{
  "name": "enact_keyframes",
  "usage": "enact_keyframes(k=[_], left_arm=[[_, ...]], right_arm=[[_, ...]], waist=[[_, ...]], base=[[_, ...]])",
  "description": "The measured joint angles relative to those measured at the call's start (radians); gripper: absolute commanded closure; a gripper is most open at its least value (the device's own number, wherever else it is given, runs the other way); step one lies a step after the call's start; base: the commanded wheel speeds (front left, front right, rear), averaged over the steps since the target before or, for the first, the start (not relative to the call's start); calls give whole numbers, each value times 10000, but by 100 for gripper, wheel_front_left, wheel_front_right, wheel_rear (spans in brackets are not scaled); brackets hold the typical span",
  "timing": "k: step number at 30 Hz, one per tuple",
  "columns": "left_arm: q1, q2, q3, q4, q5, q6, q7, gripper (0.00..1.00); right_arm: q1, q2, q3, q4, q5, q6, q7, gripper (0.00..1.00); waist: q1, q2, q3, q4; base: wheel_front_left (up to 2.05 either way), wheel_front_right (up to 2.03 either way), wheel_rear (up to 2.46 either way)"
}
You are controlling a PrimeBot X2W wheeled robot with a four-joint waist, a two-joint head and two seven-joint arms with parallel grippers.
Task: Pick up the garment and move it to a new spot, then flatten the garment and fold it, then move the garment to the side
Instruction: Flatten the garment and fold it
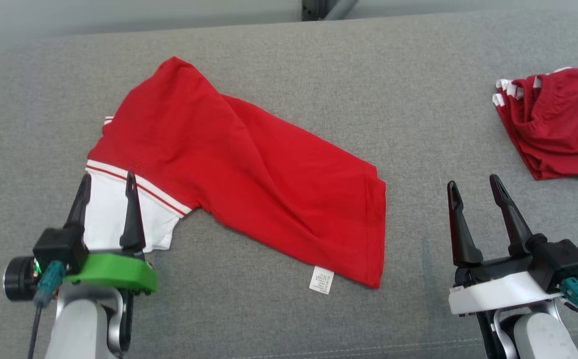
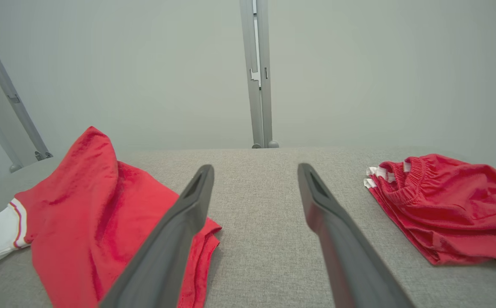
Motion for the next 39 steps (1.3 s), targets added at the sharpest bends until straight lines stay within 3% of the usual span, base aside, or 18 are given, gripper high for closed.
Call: enact_keyframes(k=[3,11,33,39], left_arm=[[1242,-247,211,-805,-130,35,0,0],[2691,-527,88,-1615,-261,94,0,0],[3174,-593,176,-1785,-407,123,0,0],[3165,-598,130,-1707,-408,211,0,0]], right_arm=[[312,56,-10,-10,-102,0,0,0],[518,65,-33,-29,293,0,0,0],[684,67,247,499,573,0,0,0],[711,82,930,1592,1421,0,0,0]], waist=[[0,0,-486,212],[0,0,-1117,493],[0,0,-1398,668],[0,0,-1341,695]], base=[[0,0,0],[0,0,0],[0,0,0],[0,0,0]])
